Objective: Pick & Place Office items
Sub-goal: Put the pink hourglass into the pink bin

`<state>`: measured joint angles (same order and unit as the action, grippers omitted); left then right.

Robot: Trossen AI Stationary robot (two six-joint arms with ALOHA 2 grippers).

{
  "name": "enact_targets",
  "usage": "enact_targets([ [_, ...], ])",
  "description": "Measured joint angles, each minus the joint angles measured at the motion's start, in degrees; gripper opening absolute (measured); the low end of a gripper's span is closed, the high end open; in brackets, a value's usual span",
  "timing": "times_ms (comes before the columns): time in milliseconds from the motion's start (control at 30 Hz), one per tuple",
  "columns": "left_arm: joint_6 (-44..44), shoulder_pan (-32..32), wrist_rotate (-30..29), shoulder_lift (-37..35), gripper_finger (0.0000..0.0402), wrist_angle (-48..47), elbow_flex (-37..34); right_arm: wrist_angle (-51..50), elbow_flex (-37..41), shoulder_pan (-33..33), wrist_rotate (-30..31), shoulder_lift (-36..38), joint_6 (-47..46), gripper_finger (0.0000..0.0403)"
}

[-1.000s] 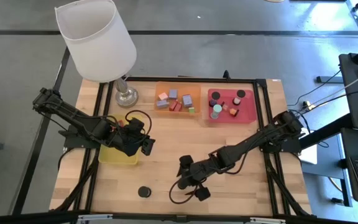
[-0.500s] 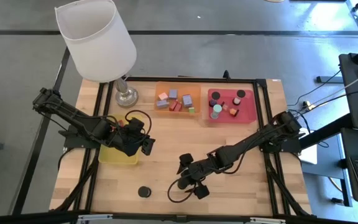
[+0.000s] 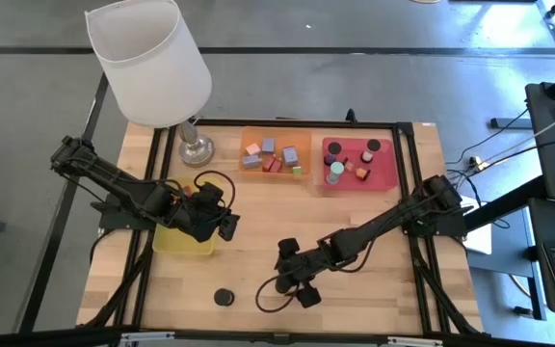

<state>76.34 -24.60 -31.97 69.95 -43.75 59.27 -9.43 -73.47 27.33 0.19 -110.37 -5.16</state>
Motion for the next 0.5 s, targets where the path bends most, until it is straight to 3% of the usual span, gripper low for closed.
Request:
enact_targets([
  [133, -0.1, 0.0, 0.0, 0.0, 0.0178, 0.0, 0.0, 0.0, 0.0, 0.0, 0.3, 0.0, 0.0, 0.0335],
  [367, -0.6, 0.0, 0.0, 0.0, 0.0178, -0.1, 0.0, 0.0, 0.0, 0.0, 0.2, 0.0, 0.0, 0.0218],
  [500, -0.6, 0.0, 0.0, 0.0, 0.0178, -0.2, 0.0, -0.1, 0.0, 0.0, 0.2, 0.0, -0.4, 0.0215],
])
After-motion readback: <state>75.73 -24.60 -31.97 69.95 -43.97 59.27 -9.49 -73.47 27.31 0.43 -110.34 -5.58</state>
